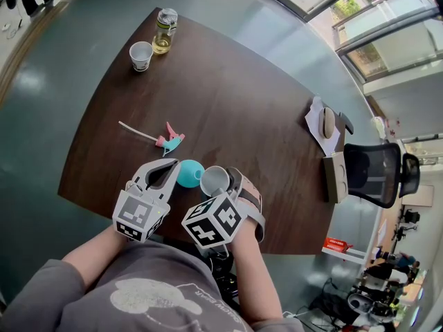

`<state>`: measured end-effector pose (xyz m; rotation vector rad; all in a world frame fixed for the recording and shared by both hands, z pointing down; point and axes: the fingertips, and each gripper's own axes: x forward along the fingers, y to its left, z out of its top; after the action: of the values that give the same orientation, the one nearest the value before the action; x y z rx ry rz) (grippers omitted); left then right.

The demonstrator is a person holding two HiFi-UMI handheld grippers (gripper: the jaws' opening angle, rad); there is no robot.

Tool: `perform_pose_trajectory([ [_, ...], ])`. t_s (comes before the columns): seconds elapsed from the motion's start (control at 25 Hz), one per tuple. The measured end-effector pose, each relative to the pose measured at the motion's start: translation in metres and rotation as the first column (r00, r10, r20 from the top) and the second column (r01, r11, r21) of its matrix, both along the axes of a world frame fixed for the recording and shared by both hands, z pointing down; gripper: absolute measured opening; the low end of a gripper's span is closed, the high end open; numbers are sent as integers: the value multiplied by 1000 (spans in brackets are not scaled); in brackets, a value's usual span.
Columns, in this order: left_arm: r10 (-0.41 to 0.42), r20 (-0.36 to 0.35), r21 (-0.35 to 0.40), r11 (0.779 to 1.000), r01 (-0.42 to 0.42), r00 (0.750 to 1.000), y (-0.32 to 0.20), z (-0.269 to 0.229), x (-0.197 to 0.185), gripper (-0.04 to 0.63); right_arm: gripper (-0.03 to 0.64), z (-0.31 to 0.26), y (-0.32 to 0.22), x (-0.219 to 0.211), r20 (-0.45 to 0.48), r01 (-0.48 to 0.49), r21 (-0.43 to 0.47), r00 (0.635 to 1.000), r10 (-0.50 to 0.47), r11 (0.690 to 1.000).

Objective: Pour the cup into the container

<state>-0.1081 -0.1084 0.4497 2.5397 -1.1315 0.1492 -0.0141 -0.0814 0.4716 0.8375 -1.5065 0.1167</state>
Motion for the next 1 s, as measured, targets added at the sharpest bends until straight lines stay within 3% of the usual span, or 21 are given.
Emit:
perform_pose_trajectory([
  [1.0, 2, -9, -2, 1000, -2, 1000, -5, -1, 2, 6, 298, -3, 1, 3, -55, 15, -43, 998, -18, 999],
])
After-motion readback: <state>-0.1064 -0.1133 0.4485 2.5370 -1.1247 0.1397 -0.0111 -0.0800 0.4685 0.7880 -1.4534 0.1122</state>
